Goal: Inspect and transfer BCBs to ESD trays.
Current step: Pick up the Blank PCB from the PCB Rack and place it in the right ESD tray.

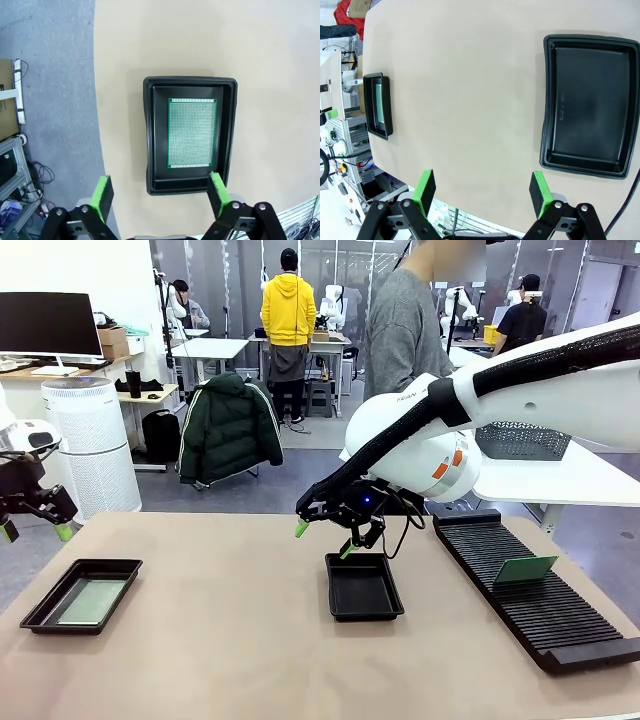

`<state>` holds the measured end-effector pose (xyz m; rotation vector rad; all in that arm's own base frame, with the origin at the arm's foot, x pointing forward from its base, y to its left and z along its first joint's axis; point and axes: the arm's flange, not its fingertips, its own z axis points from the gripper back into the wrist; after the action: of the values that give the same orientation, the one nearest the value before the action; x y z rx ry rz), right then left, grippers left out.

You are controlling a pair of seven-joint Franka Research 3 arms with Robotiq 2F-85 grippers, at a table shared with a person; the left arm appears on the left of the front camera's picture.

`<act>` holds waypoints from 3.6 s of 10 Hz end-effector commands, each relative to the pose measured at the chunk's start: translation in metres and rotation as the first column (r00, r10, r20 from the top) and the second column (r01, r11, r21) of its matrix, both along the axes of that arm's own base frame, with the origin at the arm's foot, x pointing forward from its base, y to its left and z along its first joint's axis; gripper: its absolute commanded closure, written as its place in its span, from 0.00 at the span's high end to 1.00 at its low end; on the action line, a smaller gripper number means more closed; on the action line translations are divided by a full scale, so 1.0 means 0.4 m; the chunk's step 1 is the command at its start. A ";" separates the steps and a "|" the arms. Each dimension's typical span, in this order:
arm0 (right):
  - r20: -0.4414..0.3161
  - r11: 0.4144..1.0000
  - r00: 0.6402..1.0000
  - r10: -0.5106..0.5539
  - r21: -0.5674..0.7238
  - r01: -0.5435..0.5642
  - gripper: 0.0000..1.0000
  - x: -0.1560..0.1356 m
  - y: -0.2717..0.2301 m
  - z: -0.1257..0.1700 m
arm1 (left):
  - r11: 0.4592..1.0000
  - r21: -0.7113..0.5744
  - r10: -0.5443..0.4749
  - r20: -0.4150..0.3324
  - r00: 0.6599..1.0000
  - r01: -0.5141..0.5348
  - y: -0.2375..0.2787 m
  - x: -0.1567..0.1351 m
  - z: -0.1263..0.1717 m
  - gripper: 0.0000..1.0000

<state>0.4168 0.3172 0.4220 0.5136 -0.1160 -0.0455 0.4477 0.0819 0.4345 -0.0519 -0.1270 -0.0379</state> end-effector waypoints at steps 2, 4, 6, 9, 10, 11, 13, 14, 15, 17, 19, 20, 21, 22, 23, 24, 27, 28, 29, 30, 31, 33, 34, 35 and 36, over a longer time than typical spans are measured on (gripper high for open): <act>-0.004 1.000 1.000 -0.006 -0.001 0.006 1.00 -0.001 -0.003 -0.002 | 1.000 0.001 0.000 0.005 1.000 0.000 0.003 -0.004 -0.008 1.00; -0.004 1.000 1.000 -0.006 -0.001 0.006 1.00 -0.001 -0.003 -0.002 | 1.000 0.001 0.000 0.005 1.000 0.000 0.003 -0.004 -0.008 1.00; -0.004 1.000 1.000 -0.006 -0.001 0.006 1.00 -0.001 -0.003 -0.002 | 1.000 0.001 0.000 0.005 1.000 0.000 0.003 -0.004 -0.008 1.00; -0.004 1.000 1.000 -0.006 -0.001 0.006 1.00 -0.001 -0.003 -0.002 | 1.000 0.001 0.000 0.005 1.000 0.000 0.003 -0.004 -0.008 1.00; -0.004 1.000 1.000 -0.006 -0.001 0.006 1.00 -0.001 -0.003 -0.002 | 1.000 0.001 0.000 0.005 1.000 0.000 0.003 -0.004 -0.008 1.00; 0.000 1.000 1.000 0.000 0.000 0.000 1.00 0.000 0.000 0.000 | 1.000 0.001 0.000 0.005 1.000 0.000 0.003 -0.004 -0.008 1.00; 0.064 0.998 0.998 -0.026 -0.060 0.030 1.00 -0.045 -0.040 0.105 | 1.000 0.001 0.000 0.005 1.000 0.000 0.003 -0.004 -0.008 1.00; 0.098 0.994 0.995 -0.019 -0.109 0.030 1.00 -0.064 -0.060 0.155 | 1.000 0.001 0.000 0.005 1.000 0.000 0.003 -0.004 -0.008 1.00; 0.138 0.989 0.990 -0.011 -0.142 0.031 1.00 -0.081 -0.085 0.204 | 1.000 0.001 0.000 0.005 1.000 0.000 0.003 -0.004 -0.008 1.00; 0.175 0.977 0.983 0.047 -0.211 -0.009 1.00 -0.117 -0.156 0.288 | 1.000 0.001 0.000 0.005 1.000 0.000 0.003 -0.004 -0.008 1.00; 0.207 0.965 0.974 0.088 -0.259 -0.032 1.00 -0.150 -0.256 0.357 | 1.000 0.001 0.000 0.005 1.000 0.000 0.003 -0.004 -0.008 1.00; 0.222 0.954 0.968 0.119 -0.294 -0.050 1.00 -0.175 -0.323 0.395 | 1.000 0.001 0.000 0.005 1.000 0.000 0.003 -0.004 -0.008 1.00; 0.235 0.945 0.962 0.137 -0.323 -0.056 1.00 -0.192 -0.387 0.422 | 1.000 0.001 0.000 0.005 1.000 0.000 0.003 -0.004 -0.008 1.00; 0.249 0.935 0.953 0.176 -0.346 -0.082 1.00 -0.201 -0.452 0.438 | 1.000 0.001 0.000 0.005 1.000 0.000 0.003 -0.004 -0.008 1.00; 0.264 0.926 0.940 0.214 -0.362 -0.109 1.00 -0.207 -0.512 0.445 | 1.000 0.001 0.000 0.005 1.000 0.000 0.003 -0.004 -0.008 1.00; 0.269 0.915 0.930 0.251 -0.381 -0.136 1.00 -0.213 -0.580 0.447 | 1.000 0.001 0.000 0.005 1.000 0.000 0.003 -0.004 -0.008 1.00; 0.285 0.895 0.908 0.308 -0.410 -0.175 1.00 -0.230 -0.740 0.450 | 1.000 0.001 0.000 0.005 1.000 0.000 0.003 -0.004 -0.008 1.00; 0.290 0.889 0.899 0.327 -0.416 -0.190 1.00 -0.232 -0.790 0.449 | 1.000 0.001 0.000 0.005 1.000 0.000 0.003 -0.004 -0.008 1.00; 0.282 0.887 0.897 0.341 -0.411 -0.208 1.00 -0.228 -0.832 0.448 | 1.000 0.001 0.000 0.005 1.000 0.000 0.003 -0.004 -0.008 1.00; 0.265 0.876 0.892 0.367 -0.420 -0.235 1.00 -0.219 -0.872 0.446 | 1.000 0.001 0.000 0.005 1.000 0.000 0.003 -0.004 -0.008 1.00; 0.253 0.866 0.887 0.386 -0.431 -0.254 1.00 -0.213 -0.901 0.446 | 1.000 0.001 0.000 0.005 1.000 0.000 0.003 -0.004 -0.008 1.00; 0.233 0.855 0.882 0.409 -0.435 -0.281 1.00 -0.203 -0.951 0.448 | 1.000 0.001 0.000 0.005 1.000 0.000 0.003 -0.004 -0.008 1.00; 0.243 0.868 0.889 0.388 -0.419 -0.264 1.00 -0.203 -0.965 0.453 | 1.000 0.001 0.000 0.005 1.000 0.000 0.003 -0.004 -0.008 1.00; 0.264 0.872 0.885 0.383 -0.419 -0.252 1.00 -0.216 -0.928 0.436 | 1.000 0.001 0.000 0.005 1.000 0.000 0.003 -0.004 -0.008 1.00; 0.264 0.872 0.885 0.383 -0.419 -0.252 1.00 -0.216 -0.928 0.436 | 1.000 0.001 0.000 0.005 1.000 0.000 0.003 -0.004 -0.008 1.00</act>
<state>0.3329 -0.0590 0.5990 0.1465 -0.3659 0.3953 0.4472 0.0825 0.4333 -0.0526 -0.1251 -0.0364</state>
